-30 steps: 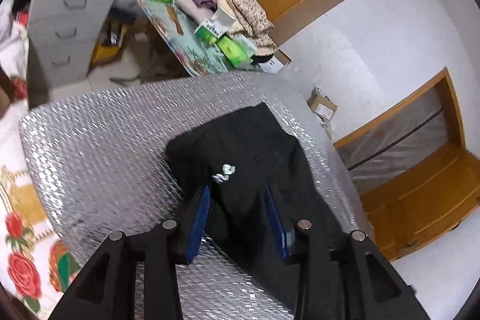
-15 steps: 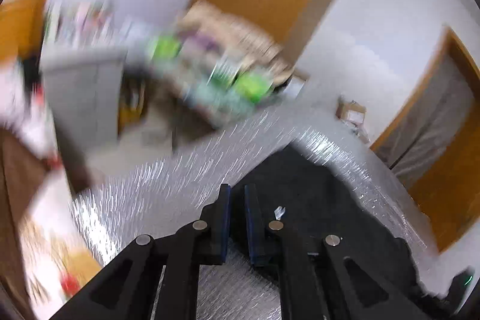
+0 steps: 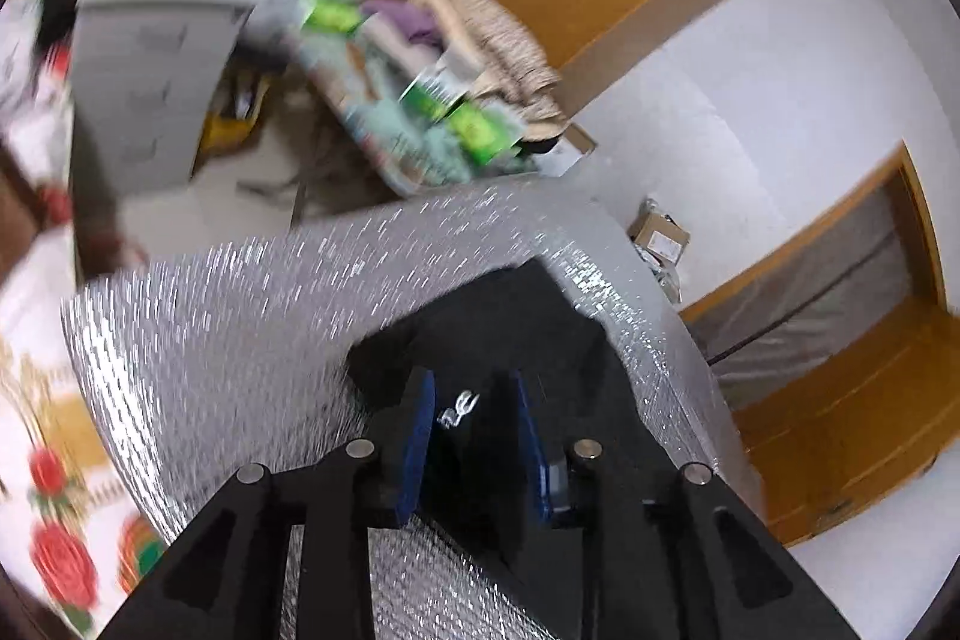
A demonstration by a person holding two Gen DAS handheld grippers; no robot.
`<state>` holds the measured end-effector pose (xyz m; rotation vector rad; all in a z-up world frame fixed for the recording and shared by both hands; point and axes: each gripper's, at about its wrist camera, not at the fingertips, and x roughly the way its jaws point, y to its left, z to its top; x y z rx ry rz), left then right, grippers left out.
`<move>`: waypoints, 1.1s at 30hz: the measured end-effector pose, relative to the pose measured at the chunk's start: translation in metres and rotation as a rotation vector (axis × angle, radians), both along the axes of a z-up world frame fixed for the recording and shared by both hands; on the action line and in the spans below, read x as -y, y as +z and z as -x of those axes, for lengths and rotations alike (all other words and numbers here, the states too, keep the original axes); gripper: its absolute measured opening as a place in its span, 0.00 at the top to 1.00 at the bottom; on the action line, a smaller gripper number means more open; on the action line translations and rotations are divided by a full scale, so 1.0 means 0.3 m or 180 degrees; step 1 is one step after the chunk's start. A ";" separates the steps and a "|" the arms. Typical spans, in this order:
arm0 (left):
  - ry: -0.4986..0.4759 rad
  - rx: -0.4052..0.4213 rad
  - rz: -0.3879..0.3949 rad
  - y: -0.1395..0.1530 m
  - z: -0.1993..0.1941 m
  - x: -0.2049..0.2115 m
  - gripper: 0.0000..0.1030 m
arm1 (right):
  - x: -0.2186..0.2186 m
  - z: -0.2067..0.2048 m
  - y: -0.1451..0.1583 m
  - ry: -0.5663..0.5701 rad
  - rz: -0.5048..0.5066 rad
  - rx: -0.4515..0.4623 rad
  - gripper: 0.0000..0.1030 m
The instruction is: Fold clothes
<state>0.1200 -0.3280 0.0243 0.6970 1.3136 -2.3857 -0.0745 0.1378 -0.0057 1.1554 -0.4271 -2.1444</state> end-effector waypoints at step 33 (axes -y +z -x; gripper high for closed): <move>-0.0183 0.0066 0.1315 0.172 0.044 -0.080 0.91 | -0.009 0.012 -0.003 0.0013 0.0066 0.0038 0.85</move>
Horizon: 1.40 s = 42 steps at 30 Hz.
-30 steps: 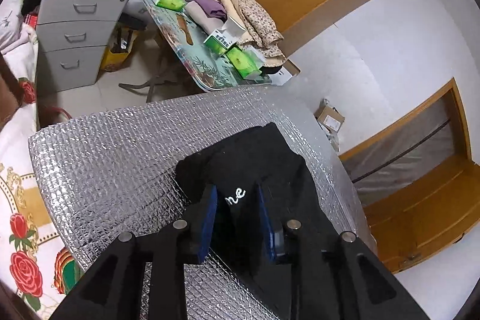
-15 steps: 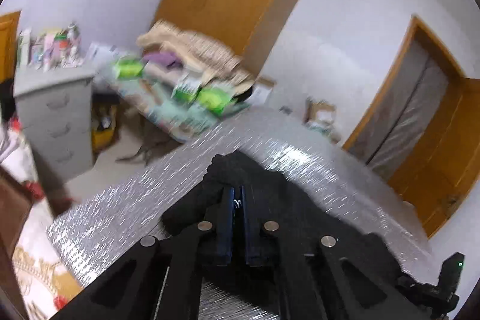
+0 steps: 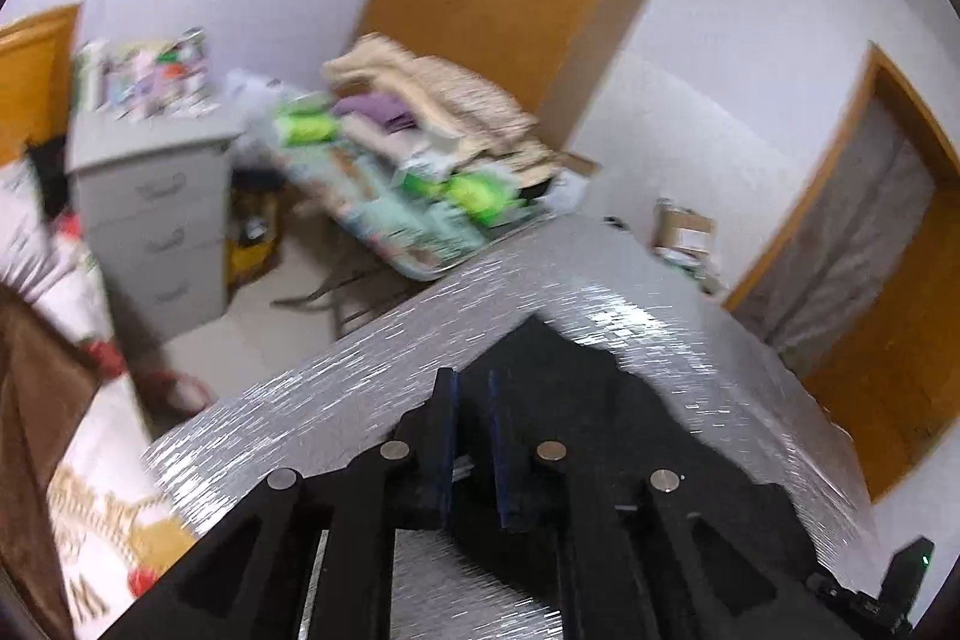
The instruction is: Fold clothes
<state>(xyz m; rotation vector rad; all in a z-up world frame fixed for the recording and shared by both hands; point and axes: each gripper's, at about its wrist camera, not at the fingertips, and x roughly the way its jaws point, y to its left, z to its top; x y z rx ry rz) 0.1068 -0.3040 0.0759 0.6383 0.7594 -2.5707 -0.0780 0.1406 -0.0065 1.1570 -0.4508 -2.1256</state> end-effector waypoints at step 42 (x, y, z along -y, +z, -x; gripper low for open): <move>-0.0053 0.0280 -0.0801 -0.232 0.128 0.225 0.94 | -0.010 0.002 -0.013 -0.0006 0.0133 0.0060 0.85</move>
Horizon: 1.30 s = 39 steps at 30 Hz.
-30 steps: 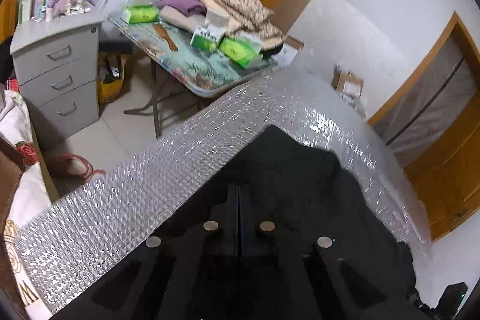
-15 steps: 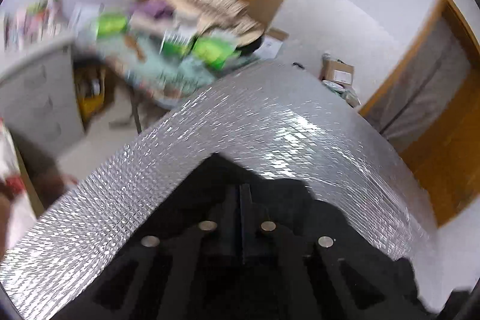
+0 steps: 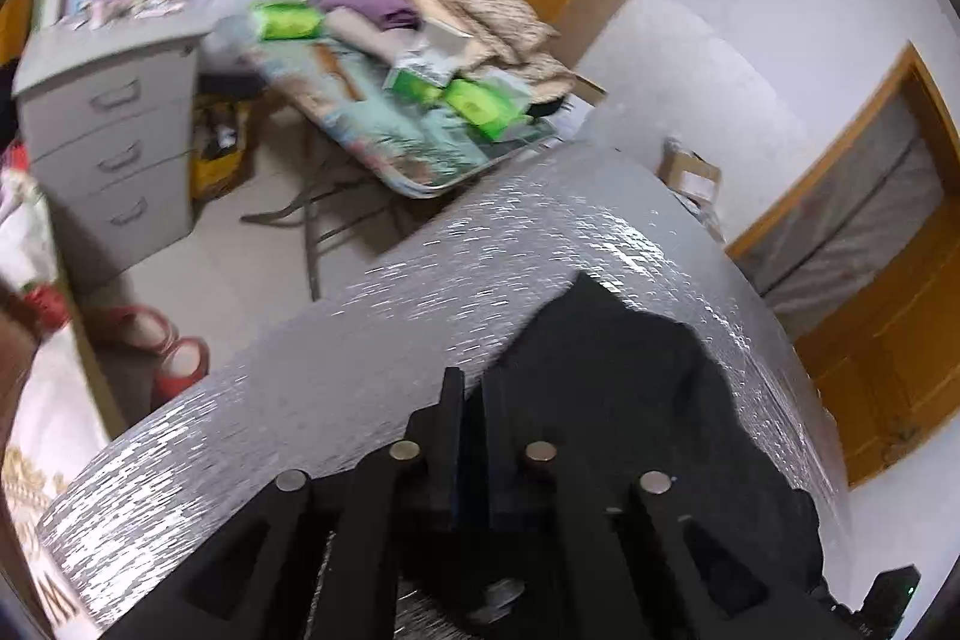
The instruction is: Fold clothes
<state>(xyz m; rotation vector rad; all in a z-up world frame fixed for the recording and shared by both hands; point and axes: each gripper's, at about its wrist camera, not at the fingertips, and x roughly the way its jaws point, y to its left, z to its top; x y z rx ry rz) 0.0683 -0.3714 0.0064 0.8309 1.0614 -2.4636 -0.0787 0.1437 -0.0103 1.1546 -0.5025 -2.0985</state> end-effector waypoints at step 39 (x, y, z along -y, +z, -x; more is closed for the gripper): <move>0.0296 -0.0108 -0.0409 -0.058 -0.117 -0.110 0.54 | -0.012 0.002 0.008 0.0010 0.0006 -0.0009 0.85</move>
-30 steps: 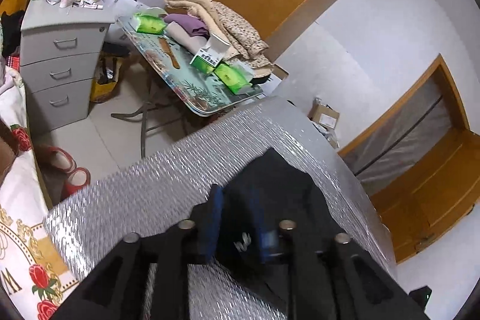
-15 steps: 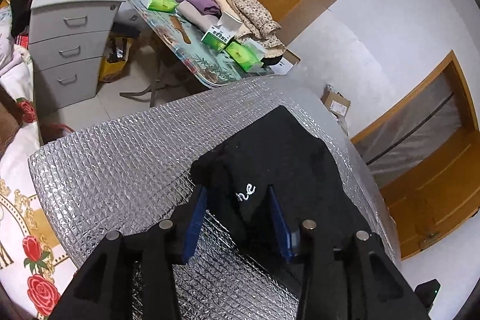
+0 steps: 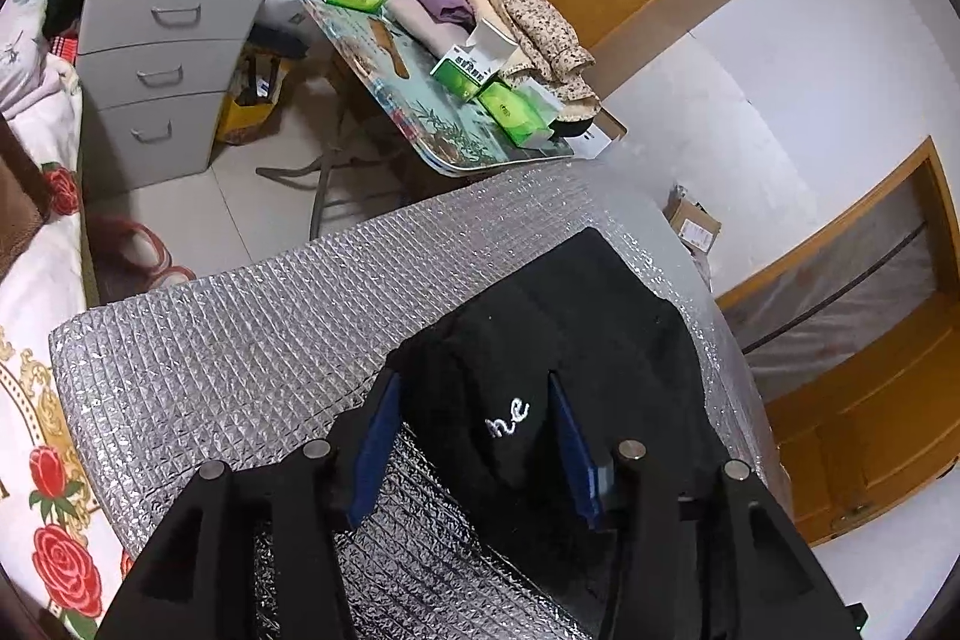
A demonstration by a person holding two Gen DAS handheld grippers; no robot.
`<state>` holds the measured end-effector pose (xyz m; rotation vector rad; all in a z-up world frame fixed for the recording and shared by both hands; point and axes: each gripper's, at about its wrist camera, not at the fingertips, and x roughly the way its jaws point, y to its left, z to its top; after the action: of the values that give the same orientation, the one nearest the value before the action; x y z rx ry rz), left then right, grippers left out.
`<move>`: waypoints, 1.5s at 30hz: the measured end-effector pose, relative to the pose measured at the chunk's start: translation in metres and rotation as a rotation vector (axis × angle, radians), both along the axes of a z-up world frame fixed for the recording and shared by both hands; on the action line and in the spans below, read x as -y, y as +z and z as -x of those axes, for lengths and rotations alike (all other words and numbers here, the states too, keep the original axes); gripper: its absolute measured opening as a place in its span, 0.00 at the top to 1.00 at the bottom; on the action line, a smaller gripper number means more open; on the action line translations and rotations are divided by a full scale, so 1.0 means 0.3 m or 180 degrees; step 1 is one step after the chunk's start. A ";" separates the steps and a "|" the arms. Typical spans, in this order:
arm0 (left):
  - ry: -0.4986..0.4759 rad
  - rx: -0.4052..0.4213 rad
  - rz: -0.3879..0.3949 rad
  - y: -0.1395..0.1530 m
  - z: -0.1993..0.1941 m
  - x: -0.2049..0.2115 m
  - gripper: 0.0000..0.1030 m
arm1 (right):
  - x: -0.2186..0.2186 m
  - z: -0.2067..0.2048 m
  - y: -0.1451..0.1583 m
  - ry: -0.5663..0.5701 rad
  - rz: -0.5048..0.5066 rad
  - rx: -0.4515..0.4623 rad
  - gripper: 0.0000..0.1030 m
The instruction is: Fold clothes
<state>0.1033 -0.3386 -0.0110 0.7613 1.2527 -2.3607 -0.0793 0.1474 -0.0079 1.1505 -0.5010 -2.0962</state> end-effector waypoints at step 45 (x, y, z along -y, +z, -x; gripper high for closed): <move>-0.2215 -0.1147 0.1065 0.438 0.209 -0.627 0.90 | 0.007 -0.037 0.047 -0.0085 -0.0185 -0.0156 0.80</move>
<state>0.0405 -0.1503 0.1204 0.7659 0.7278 -3.2798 -0.0682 0.1453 0.0063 1.1277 -0.4374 -2.1694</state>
